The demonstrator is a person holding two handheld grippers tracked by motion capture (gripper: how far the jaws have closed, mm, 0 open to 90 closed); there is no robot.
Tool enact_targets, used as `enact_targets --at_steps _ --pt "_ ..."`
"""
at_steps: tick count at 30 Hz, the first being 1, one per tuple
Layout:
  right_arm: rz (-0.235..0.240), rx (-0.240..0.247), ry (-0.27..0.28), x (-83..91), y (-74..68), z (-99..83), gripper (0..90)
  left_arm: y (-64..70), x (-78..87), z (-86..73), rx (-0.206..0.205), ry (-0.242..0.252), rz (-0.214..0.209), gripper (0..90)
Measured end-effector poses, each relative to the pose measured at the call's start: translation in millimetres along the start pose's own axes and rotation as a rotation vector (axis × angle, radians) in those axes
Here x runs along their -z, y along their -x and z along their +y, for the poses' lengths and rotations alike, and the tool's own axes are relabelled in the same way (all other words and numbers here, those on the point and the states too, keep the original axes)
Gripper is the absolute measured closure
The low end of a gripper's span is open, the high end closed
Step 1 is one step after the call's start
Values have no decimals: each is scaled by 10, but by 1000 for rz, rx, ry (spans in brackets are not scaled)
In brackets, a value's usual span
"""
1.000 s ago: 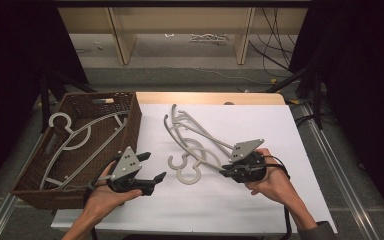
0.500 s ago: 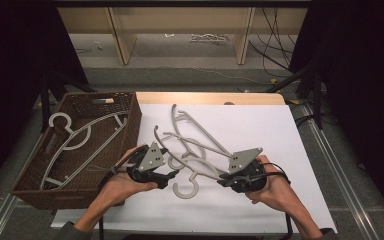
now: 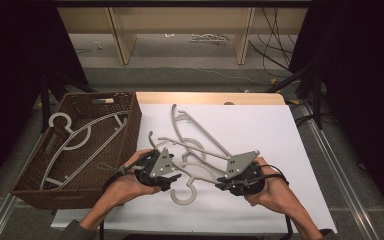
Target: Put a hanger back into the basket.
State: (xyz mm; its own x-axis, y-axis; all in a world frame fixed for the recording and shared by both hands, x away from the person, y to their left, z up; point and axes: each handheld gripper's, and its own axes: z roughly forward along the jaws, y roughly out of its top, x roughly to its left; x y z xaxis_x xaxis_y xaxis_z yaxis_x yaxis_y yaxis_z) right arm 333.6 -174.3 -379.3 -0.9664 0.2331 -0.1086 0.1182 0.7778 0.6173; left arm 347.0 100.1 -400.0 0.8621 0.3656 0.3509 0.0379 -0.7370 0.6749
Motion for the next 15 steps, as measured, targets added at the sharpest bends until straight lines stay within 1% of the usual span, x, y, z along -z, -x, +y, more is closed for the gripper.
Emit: enact_targets --at_steps 2,4,5,6,7,8,10,11,12,13,14,15 --pt "1 14 4 -10 -1 3 819 17 -21 6 -13 -10 -14 413" --pt "12 14 4 -8 -13 11 819 25 -41 12 -28 -17 -16 420" --pt "10 19 5 -10 -16 13 819 30 -48 15 -32 -19 -18 432" --pt "15 21 7 -11 -21 16 819 34 -53 19 -41 -18 -18 448" --pt "22 23 6 -13 -27 19 819 37 -50 25 -59 -25 -21 453" --pt "26 28 7 -15 -29 21 819 48 -54 30 -63 -21 -29 459" --pt "36 27 6 -19 -32 24 819 66 -59 37 -83 -23 -43 512" --pt "35 27 7 -21 -32 22 819 71 -63 39 -89 -21 -58 537" --pt "37 28 8 -21 -29 20 818 79 -69 37 -85 -19 -76 589" --pt "40 30 4 -22 -27 19 818 86 -75 34 -95 -23 -82 600" --pt "44 32 0 -25 -24 18 818 93 -78 35 -115 -37 -88 617" --pt "49 37 -6 -28 -22 18 818 102 -87 35 -125 -45 -88 629"
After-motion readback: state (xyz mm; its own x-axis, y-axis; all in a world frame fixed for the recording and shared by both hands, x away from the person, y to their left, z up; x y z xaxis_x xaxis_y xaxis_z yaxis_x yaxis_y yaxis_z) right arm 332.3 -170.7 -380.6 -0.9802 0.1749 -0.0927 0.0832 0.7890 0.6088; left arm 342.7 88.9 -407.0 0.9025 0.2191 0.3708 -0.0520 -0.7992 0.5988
